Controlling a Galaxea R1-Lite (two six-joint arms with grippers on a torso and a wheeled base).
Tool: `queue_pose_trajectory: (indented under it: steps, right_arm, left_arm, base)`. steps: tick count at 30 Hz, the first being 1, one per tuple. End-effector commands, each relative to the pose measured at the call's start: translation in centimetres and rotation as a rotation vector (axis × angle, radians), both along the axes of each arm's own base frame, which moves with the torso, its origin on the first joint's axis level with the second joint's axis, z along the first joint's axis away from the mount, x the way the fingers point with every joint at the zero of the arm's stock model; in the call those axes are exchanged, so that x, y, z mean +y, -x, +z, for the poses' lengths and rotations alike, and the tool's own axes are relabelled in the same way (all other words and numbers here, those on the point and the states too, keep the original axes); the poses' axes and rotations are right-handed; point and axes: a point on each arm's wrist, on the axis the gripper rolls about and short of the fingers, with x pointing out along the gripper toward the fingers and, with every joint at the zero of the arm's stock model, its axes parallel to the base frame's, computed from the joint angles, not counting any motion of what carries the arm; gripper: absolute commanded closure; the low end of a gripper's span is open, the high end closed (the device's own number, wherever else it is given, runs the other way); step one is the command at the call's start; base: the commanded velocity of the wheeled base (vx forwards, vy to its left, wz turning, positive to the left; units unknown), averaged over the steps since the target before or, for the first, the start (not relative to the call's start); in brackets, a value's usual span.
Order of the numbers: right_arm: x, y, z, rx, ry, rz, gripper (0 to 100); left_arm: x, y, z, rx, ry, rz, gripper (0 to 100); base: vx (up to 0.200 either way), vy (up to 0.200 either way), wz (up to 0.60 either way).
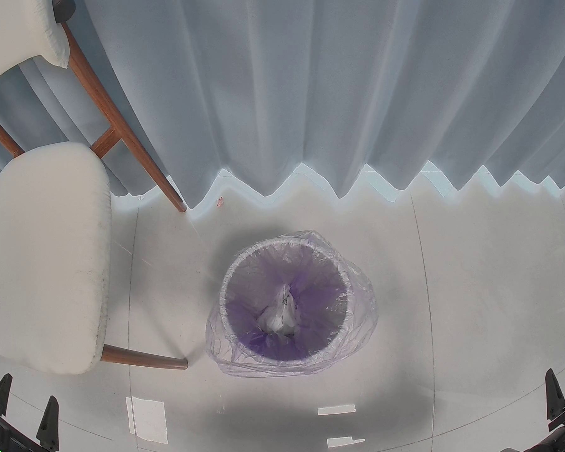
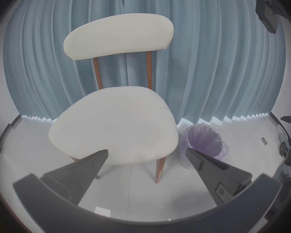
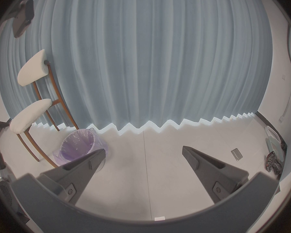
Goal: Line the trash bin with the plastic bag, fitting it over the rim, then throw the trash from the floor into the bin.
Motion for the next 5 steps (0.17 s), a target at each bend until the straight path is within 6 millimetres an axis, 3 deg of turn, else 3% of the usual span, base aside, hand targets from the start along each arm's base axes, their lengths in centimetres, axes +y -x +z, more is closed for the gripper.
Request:
queue_pose_trajectory:
  steps: [1, 5]
  right_arm:
    - [0.00, -0.07, -0.51, 0.009, 0.001, 0.000, 0]
    - [0.00, -0.07, -0.51, 0.009, 0.008, 0.000, 0]
  left_arm:
    - [0.00, -0.04, -0.52, 0.007, 0.000, 0.001, 0]
    - [0.00, -0.03, -0.53, 0.005, 0.000, 0.001, 0]
  base:
    - [0.000, 0.000, 0.00]
    - [0.000, 0.000, 0.00]
